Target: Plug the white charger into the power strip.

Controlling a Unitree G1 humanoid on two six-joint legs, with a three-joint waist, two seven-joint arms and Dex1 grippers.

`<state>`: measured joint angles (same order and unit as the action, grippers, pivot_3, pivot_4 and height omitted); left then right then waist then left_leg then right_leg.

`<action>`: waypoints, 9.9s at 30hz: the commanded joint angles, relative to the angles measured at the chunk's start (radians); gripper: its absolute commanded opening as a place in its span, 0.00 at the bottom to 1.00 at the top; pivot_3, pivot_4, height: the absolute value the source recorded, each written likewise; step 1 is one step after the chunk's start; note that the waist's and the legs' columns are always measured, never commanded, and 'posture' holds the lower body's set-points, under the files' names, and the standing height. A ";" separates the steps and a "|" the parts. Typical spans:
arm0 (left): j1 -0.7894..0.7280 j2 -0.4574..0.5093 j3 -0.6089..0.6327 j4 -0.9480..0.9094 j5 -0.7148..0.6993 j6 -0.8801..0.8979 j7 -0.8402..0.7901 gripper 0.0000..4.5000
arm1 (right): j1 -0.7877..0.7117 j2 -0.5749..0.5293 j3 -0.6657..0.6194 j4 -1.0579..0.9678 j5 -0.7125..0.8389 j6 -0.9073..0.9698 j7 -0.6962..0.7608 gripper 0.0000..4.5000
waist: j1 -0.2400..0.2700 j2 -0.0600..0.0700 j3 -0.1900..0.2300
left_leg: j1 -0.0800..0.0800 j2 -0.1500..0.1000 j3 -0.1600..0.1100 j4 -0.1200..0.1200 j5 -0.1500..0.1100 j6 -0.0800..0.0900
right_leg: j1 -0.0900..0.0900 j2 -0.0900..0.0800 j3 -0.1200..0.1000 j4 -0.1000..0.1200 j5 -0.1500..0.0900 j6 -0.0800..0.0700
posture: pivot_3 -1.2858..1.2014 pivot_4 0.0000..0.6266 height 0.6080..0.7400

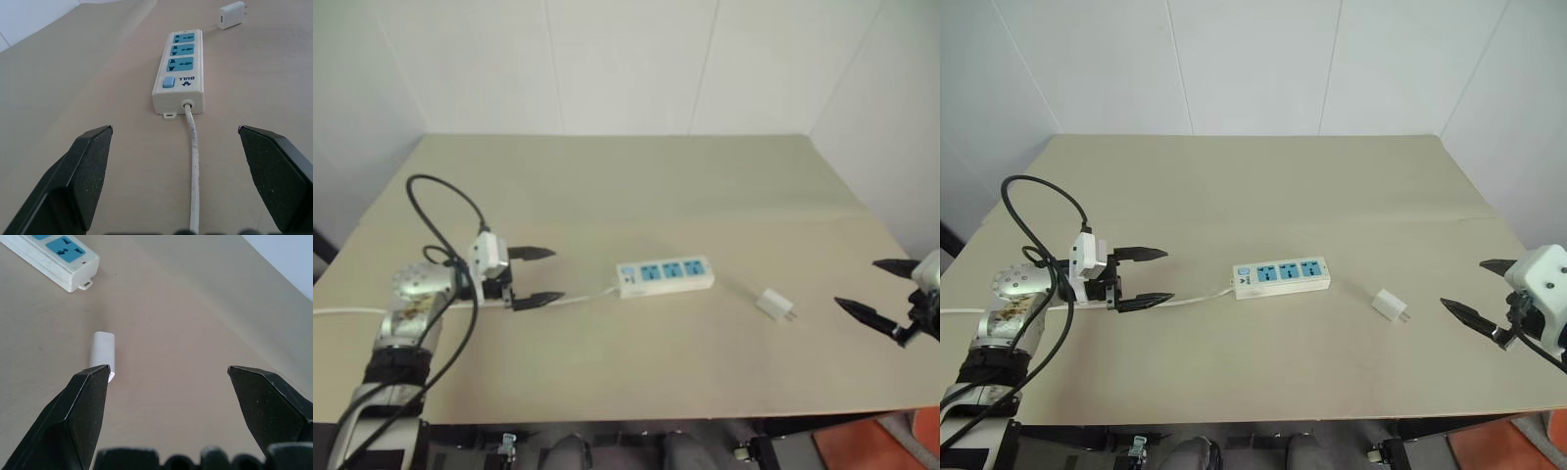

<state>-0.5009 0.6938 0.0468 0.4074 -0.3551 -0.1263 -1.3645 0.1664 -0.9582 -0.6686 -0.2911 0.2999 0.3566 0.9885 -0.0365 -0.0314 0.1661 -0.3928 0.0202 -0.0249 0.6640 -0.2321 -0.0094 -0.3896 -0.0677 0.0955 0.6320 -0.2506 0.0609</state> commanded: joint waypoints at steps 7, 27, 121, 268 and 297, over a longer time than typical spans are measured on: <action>-0.002 0.019 0.039 -0.034 -0.015 -0.003 0.002 1.00 | -0.012 -0.022 0.005 0.004 0.005 -0.011 0.004 1.00 | 0.000 0.000 0.000 | 0.000 0.000 0.000 0.000 0.000 0.000 | 0.000 0.000 0.000 0.000 0.000 0.000 | 0.52 0.24 1.00; -0.037 -0.022 0.021 0.023 -0.009 -0.031 -0.011 1.00 | 0.026 -0.030 0.019 0.004 -0.080 -0.048 -0.031 1.00 | 0.024 0.007 0.003 | -0.002 -0.023 -0.033 -0.003 0.007 0.005 | 0.014 -0.024 -0.035 0.001 -0.010 0.004 | 0.52 0.24 1.00; -0.356 -0.450 -0.079 0.730 0.318 -0.454 -0.184 0.73 | -1.137 -0.095 1.323 0.444 -0.239 0.790 0.161 1.00 | 0.014 0.011 0.001 | -0.022 -0.024 -0.029 0.002 0.007 0.005 | -0.015 -0.024 -0.031 0.016 -0.010 0.005 | 0.52 0.24 1.00; -0.114 -0.230 -0.263 0.102 0.233 -0.034 -0.030 0.73 | -0.710 0.645 0.767 0.851 0.000 -0.610 0.310 0.25 | -0.005 0.013 -0.001 | -0.006 -0.023 -0.030 0.003 0.007 0.005 | 0.001 -0.022 -0.030 0.016 -0.010 0.005 | 0.52 0.24 1.00; -0.110 -0.224 -0.269 0.102 0.236 -0.038 -0.033 0.73 | -0.726 0.597 0.861 0.912 -0.064 -0.496 0.253 0.25 | -0.009 0.012 -0.002 | 0.010 -0.022 -0.029 -0.001 0.007 0.005 | 0.015 -0.022 -0.029 0.015 -0.010 0.004 | 0.52 0.24 1.00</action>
<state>-0.6113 0.4543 -0.2173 0.5351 -0.1211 -0.1433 -1.3841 -0.5925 -0.3264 0.1827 0.5235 0.3116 -0.1686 1.2698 -0.0458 -0.0196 0.1646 -0.3825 -0.0020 -0.0538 0.6629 -0.2248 -0.0045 -0.3743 -0.0893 0.0666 0.6468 -0.2609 0.0652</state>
